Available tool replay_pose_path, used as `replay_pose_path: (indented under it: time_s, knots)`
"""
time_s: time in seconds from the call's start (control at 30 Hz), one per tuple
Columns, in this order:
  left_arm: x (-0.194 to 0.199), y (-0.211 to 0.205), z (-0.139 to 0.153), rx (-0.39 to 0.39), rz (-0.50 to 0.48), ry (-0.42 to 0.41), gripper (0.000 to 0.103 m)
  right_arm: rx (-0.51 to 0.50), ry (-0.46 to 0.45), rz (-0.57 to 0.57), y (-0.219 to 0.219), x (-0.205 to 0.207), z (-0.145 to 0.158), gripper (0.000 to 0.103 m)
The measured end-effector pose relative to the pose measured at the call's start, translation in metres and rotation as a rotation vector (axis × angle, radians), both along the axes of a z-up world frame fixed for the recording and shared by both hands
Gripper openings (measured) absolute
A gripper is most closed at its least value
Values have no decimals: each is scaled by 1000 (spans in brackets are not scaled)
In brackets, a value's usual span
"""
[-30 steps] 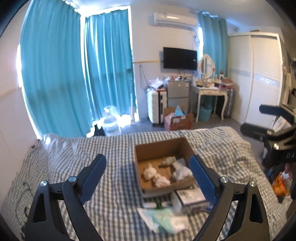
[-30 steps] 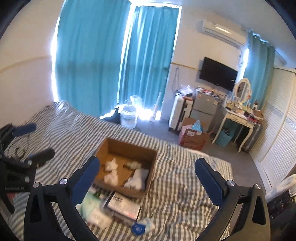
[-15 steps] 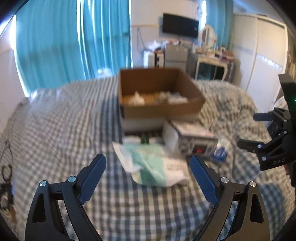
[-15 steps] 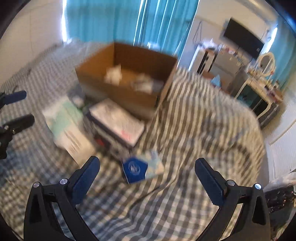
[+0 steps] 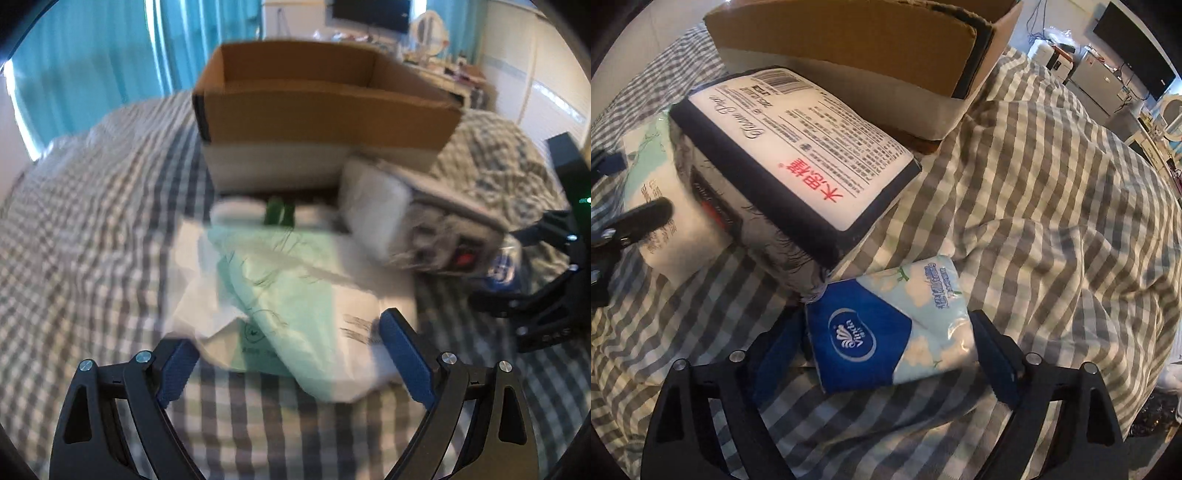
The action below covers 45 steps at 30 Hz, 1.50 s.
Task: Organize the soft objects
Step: 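Grasp the blue Vinda tissue pack with the right gripper while the left grasps the cleansing towel pack, then place the cleansing towel pack and Vinda pack into the box, opening both grippers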
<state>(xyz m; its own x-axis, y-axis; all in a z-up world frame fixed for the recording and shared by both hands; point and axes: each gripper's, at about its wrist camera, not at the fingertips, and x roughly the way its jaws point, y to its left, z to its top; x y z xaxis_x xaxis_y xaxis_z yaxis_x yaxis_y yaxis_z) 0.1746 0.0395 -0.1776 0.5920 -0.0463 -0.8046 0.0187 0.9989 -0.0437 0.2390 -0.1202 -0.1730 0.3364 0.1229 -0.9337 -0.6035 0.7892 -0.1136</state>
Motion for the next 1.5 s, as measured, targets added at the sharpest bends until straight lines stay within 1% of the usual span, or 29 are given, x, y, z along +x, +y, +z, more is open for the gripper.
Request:
replay_pose_path:
  time_s: [0.07, 0.13, 0.17, 0.2, 0.23, 0.27, 0.3, 0.33, 0.37, 0.47, 0.57, 0.6, 0.77, 1.0, 1.1, 1.27, 1.37, 1.5]
  knots:
    - [4, 6, -9, -62, 19, 25, 94, -6, -14, -11, 0, 0, 1, 80]
    - [1, 10, -12, -85, 16, 19, 87, -9, -32, -15, -1, -3, 3, 79]
    - [-3, 9, -10, -97, -6, 11, 70, -12, -38, -18, -1, -3, 3, 79]
    - [-6, 8, -8, -104, -26, 7, 61, -18, -47, -23, -2, -6, 5, 79]
    - [-9, 6, -5, -95, -36, -1, 57, -24, -55, -30, -3, -9, 6, 79]
    - [-13, 4, -2, -83, -52, -7, 45, -26, -57, -35, -5, -10, 8, 79]
    - [-17, 2, 1, -80, -68, -12, 40, -26, -63, -42, -6, -13, 11, 78]
    - [-20, 2, 3, -84, -72, -14, 39, -21, -71, -48, -8, -17, 15, 78]
    - [-25, 3, 6, -89, -79, -14, 35, -18, -76, -52, -9, -17, 24, 78]
    - [-40, 6, 16, -81, -88, -31, 30, -6, -94, -67, -12, -24, 41, 78]
    - [-53, 9, 29, -62, -87, -56, 28, -5, -122, -70, -14, -37, 59, 78]
    - [-57, 12, 33, -63, -86, -59, 28, -4, -133, -69, -12, -42, 63, 78]
    - [-75, 26, 62, -61, -85, -90, 28, 14, -194, -65, -7, -66, 99, 78]
    - [-91, 43, 108, -66, -91, -163, 28, 60, -277, -37, 19, -94, 151, 78]
    - [-90, 46, 125, -81, -85, -189, 28, 88, -312, -25, 29, -99, 173, 78]
    - [-79, 54, 156, -76, -72, -247, 28, 140, -376, -11, 48, -98, 210, 78]
    - [-64, 60, 174, -70, -63, -276, 28, 179, -401, -15, 56, -88, 227, 78]
    - [-43, 64, 189, -56, -59, -306, 28, 220, -443, -22, 69, -67, 250, 78]
